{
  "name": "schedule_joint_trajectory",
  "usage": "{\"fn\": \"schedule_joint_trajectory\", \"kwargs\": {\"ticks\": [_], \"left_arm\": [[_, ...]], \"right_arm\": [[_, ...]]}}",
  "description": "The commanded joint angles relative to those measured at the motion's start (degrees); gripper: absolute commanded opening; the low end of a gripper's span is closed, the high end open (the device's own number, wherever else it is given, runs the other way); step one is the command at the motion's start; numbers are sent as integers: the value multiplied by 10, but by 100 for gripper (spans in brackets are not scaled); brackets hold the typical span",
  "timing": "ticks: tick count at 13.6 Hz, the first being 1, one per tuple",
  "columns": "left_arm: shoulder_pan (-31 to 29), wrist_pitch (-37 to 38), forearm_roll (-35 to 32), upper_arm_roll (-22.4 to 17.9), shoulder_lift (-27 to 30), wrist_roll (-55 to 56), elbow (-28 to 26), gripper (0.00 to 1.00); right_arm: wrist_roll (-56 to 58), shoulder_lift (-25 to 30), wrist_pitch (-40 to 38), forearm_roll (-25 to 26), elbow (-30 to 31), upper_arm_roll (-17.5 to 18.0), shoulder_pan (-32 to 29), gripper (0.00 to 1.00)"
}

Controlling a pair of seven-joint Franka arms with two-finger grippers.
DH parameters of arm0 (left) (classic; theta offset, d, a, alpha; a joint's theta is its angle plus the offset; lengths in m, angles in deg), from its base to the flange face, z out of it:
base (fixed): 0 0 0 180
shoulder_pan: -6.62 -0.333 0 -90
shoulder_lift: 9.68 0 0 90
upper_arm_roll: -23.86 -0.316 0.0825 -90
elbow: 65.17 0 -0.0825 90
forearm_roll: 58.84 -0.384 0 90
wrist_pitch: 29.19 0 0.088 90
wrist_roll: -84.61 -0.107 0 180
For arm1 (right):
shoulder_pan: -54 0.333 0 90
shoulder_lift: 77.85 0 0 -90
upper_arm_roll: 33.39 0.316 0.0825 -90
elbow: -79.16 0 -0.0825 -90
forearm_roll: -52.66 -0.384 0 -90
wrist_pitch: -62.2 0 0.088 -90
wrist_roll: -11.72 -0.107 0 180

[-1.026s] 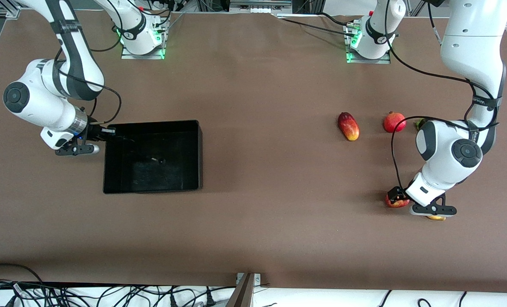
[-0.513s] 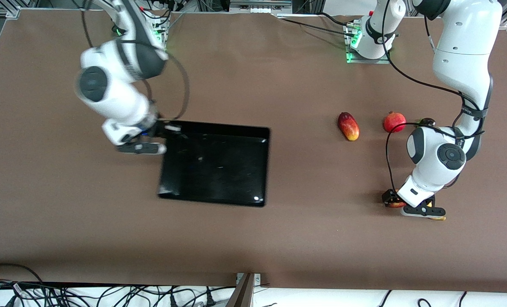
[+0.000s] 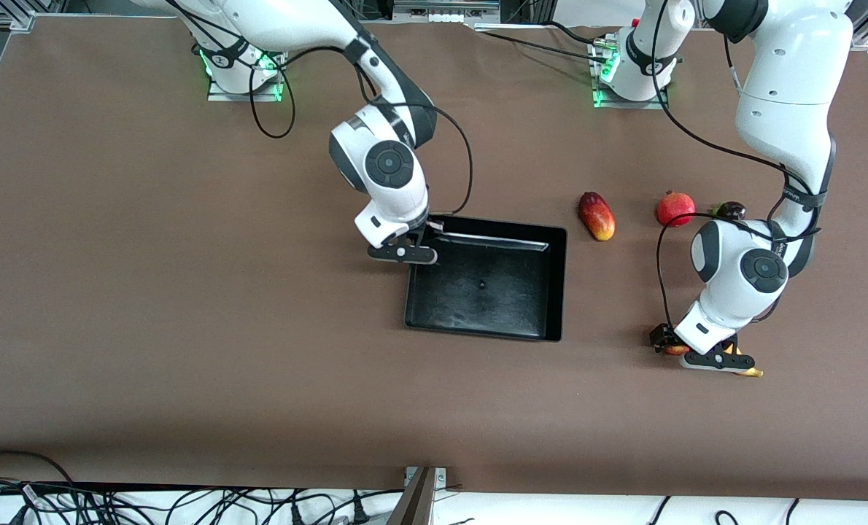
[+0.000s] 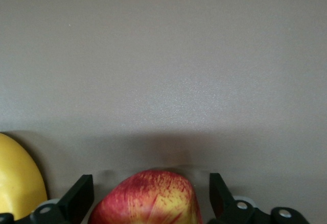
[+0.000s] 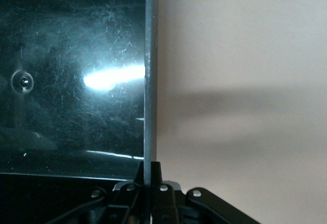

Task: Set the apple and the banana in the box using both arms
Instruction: 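Slide the box toward the fruit while the left gripper grasps the apple, then release the box with the right gripper while the left gripper lifts the apple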

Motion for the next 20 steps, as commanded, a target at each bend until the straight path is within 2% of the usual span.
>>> {"fn": "schedule_joint_trajectory", "kwargs": {"ticks": [1, 3, 4, 5, 7, 9, 12, 14, 18, 20], "left_arm": [[-10, -16, -11, 2, 2, -4, -8, 32], [-10, -15, -10, 2, 5, 4, -8, 11], [-10, -13, -10, 2, 8, 7, -12, 7], [-10, -8, -10, 2, 17, 9, -15, 3], [-2, 38, -7, 2, 55, 22, -22, 3], [7, 103, -2, 2, 93, 33, -17, 3], [50, 209, 0, 11, 154, 124, -11, 3], [94, 243, 1, 15, 187, 235, -11, 0], [197, 320, 3, 8, 188, 411, 8, 0], [230, 337, 2, 9, 181, 447, 9, 0]], "right_arm": [[-10, -9, 19, 3, -24, -7, 15, 0], [-7, -8, 21, 1, -24, -5, 15, 0], [-14, -8, 20, 3, -24, -5, 21, 84], [-11, -7, 19, 16, -25, -8, 32, 100], [-6, 23, -21, 11, -26, -13, 27, 100], [-2, 67, -94, -4, -28, -14, -13, 100], [11, 146, -161, -11, -27, -21, -48, 100], [29, 184, -204, -11, -27, -62, -53, 100], [133, 249, -314, -11, -27, -174, -52, 100], [190, 273, -342, -12, -27, -232, -53, 100]]}}
